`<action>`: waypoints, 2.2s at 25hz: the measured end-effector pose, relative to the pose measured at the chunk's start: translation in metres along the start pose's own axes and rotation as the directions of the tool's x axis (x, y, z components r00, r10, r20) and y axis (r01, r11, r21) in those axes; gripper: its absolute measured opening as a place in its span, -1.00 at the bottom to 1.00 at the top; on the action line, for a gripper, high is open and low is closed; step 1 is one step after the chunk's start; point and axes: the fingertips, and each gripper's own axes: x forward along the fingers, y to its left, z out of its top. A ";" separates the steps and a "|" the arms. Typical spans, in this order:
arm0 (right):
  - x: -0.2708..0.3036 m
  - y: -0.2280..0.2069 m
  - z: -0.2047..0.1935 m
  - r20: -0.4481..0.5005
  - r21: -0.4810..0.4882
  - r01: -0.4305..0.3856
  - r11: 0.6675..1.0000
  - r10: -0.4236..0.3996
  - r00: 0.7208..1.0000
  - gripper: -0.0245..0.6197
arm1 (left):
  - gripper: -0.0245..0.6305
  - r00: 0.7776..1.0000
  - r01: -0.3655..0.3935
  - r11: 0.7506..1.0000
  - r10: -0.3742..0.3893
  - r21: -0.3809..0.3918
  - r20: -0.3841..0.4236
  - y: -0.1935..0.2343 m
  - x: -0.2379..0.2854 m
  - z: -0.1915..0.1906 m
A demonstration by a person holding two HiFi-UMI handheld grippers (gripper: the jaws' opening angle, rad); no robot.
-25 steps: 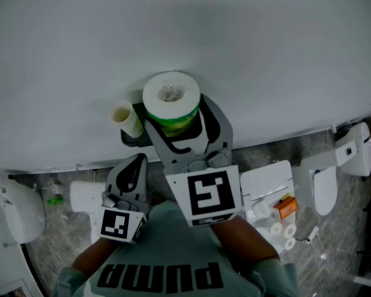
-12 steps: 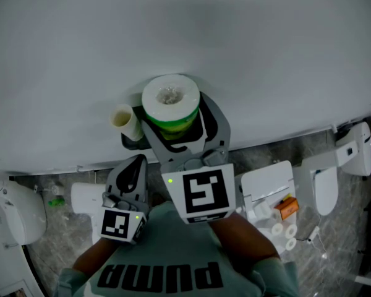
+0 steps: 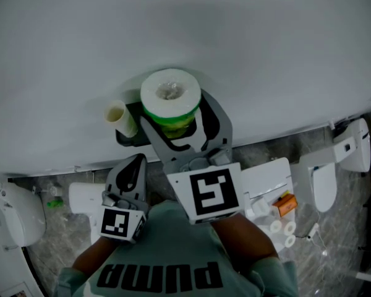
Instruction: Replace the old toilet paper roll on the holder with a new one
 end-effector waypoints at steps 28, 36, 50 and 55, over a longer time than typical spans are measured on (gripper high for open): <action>-0.077 -0.097 -0.033 0.031 0.396 0.133 0.909 -0.158 0.987 0.36 | -0.92 0.996 0.080 0.997 -0.080 0.006 -0.032 -0.056 0.021 -0.006; -0.085 -0.116 -0.060 0.021 0.599 0.137 0.789 -0.186 0.982 0.36 | -0.92 0.995 0.075 0.997 -0.075 0.007 -0.064 -0.060 0.020 -0.013; -0.074 -0.118 -0.128 -0.043 0.844 0.132 0.520 -0.179 0.983 0.36 | -0.92 0.995 0.032 0.999 -0.029 0.034 -0.099 -0.042 0.004 -0.022; -0.067 -0.111 -0.148 -0.048 0.906 0.115 0.407 -0.172 0.984 0.36 | -0.92 0.996 0.026 0.998 -0.021 0.056 -0.091 -0.034 -0.001 -0.022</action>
